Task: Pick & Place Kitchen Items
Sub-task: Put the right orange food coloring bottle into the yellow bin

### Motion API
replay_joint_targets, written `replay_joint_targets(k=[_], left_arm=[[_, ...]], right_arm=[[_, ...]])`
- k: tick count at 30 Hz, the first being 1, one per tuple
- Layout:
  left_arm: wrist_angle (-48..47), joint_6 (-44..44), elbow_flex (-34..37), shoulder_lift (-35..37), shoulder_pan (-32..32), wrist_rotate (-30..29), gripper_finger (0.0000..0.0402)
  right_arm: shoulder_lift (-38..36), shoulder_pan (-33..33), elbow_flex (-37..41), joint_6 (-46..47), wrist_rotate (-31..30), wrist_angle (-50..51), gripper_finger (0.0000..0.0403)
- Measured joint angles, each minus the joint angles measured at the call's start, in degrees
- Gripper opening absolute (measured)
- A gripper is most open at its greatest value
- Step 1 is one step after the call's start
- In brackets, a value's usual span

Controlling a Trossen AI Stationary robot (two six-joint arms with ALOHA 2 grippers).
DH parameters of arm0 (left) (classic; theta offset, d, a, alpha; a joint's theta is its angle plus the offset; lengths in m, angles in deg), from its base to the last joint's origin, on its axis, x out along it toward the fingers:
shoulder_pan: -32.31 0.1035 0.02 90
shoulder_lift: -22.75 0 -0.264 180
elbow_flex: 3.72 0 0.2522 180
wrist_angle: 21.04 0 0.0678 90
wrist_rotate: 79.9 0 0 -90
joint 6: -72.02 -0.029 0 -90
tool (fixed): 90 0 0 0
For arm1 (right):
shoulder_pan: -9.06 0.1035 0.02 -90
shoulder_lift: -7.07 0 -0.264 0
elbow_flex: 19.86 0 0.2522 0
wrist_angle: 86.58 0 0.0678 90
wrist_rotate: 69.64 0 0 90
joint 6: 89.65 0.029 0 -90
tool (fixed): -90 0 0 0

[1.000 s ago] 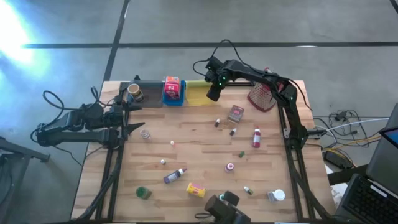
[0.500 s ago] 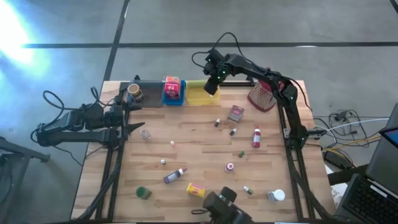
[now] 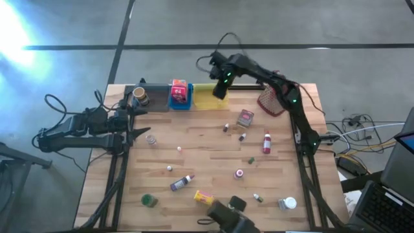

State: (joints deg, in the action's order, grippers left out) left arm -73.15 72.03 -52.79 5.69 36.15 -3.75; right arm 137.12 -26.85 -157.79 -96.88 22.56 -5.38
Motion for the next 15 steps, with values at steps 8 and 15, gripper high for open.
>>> replay_joint_targets(k=[8,15], left_arm=[[0.0,0.0,0.0,0.0,0.0,0.0,0.0339],[0.0,0.0,0.0,0.0,0.0,0.0,0.0339]], right_arm=[[-6.7,0.6,4.2,0.2,-0.5,-0.3,0.0063],[-6.2,0.9,6.8,-0.4,-0.7,-1.3,0.0066]])
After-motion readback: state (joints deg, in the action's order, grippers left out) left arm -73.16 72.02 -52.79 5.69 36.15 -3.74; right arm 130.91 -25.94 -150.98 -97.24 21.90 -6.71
